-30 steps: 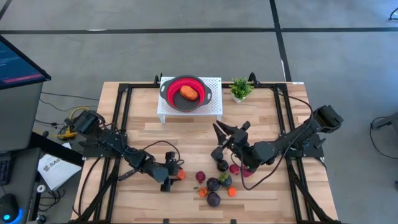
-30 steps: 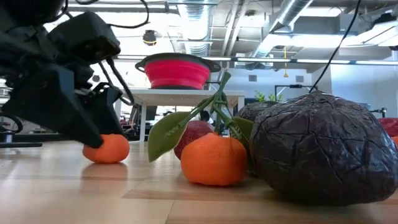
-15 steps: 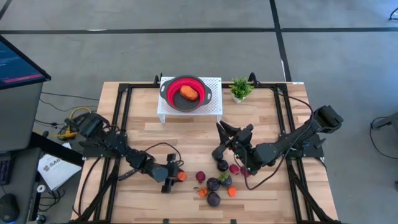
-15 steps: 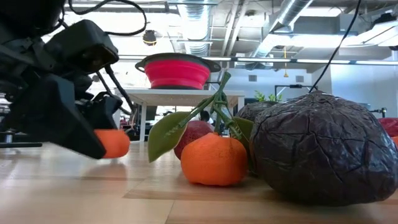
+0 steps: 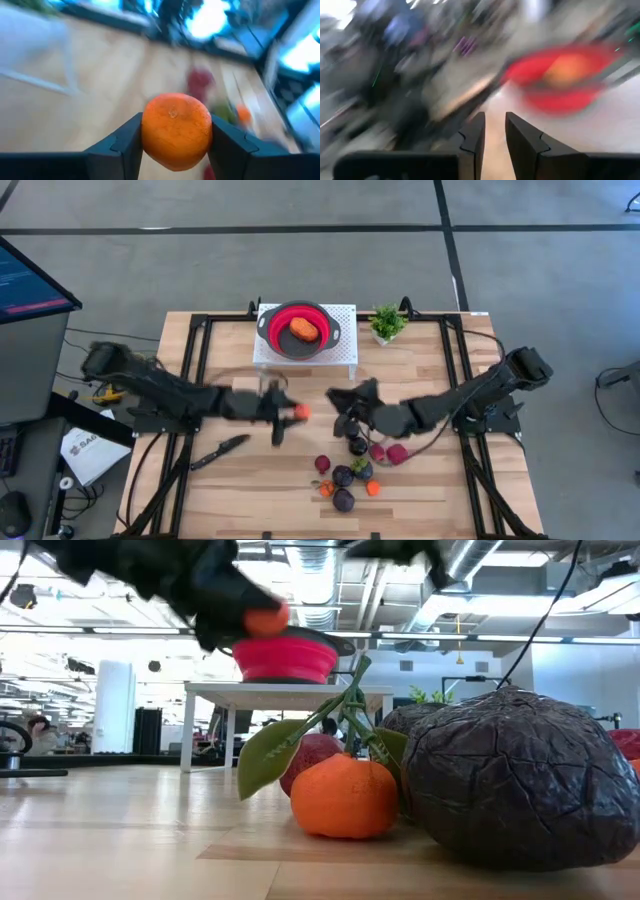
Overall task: Pick & Place Fruit
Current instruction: Put the orange into the red strainer bowl on the shelf
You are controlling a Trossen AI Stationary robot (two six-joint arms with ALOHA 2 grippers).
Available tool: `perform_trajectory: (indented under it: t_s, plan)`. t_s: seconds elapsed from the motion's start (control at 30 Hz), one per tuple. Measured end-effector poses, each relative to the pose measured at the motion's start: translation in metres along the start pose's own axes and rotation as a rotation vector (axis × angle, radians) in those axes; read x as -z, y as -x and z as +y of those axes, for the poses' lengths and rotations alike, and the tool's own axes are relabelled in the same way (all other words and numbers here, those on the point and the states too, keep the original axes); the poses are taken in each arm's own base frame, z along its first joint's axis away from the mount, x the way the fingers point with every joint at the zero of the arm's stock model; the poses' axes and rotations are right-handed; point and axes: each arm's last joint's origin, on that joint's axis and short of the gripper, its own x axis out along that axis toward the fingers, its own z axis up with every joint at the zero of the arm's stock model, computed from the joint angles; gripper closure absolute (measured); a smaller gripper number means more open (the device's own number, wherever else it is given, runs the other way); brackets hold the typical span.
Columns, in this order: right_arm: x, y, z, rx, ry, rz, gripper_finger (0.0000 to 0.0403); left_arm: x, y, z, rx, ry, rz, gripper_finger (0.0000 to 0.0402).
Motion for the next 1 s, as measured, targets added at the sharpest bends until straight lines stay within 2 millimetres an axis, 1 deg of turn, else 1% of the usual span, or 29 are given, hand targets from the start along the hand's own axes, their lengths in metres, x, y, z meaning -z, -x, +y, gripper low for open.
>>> perform_trajectory:
  t_s: [0.07,0.13,0.17,0.27,0.33,0.4,0.47,0.53,0.67,0.77,0.83,0.9,1.0]
  plan:
    - [0.005,-0.013,-0.013,-0.087,-0.027,0.199,0.0337,-0.029,0.009,0.011,-0.051,0.019,-0.039,0.0234]
    - [0.01,-0.022,-0.025,-0.142,0.019,0.361,0.0341,-0.057,0.015,0.02,-0.104,0.015,-0.066,0.0233]
    - [0.01,-0.027,-0.03,-0.174,0.044,0.408,0.0343,-0.069,0.017,0.026,-0.136,0.011,-0.064,0.0231]
    - [0.01,-0.037,-0.042,-0.251,0.122,0.518,0.0348,-0.102,0.018,0.041,-0.23,0.031,-0.054,0.023]
    - [0.007,-0.043,-0.05,-0.286,0.166,0.548,0.0351,-0.116,0.015,0.054,-0.303,0.043,-0.006,0.023]
    - [0.005,-0.048,-0.059,-0.287,0.206,0.567,0.0353,-0.127,0.008,0.067,-0.372,0.078,0.036,0.023]
    - [0.0,-0.05,-0.068,-0.265,0.214,0.601,0.0354,-0.133,0.001,0.083,-0.44,0.109,0.098,0.023]
    - [-0.008,-0.05,-0.076,-0.263,0.198,0.619,0.0355,-0.137,-0.007,0.099,-0.495,0.128,0.158,0.023]
    - [-0.022,-0.044,-0.093,-0.259,0.189,0.7,0.0356,-0.141,-0.018,0.13,-0.577,0.176,0.247,0.0229]
    - [-0.037,-0.036,-0.102,-0.242,0.18,0.695,0.0356,-0.141,-0.02,0.151,-0.593,0.248,0.305,0.0229]
    - [-0.046,-0.034,-0.107,-0.23,0.169,0.677,0.0356,-0.136,-0.019,0.163,-0.589,0.296,0.358,0.0229]
    - [-0.054,-0.033,-0.111,-0.222,0.156,0.65,0.0356,-0.134,-0.018,0.172,-0.582,0.347,0.4,0.0229]
    - [-0.063,-0.034,-0.116,-0.217,0.138,0.604,0.0356,-0.13,-0.012,0.178,-0.591,0.4,0.452,0.0229]
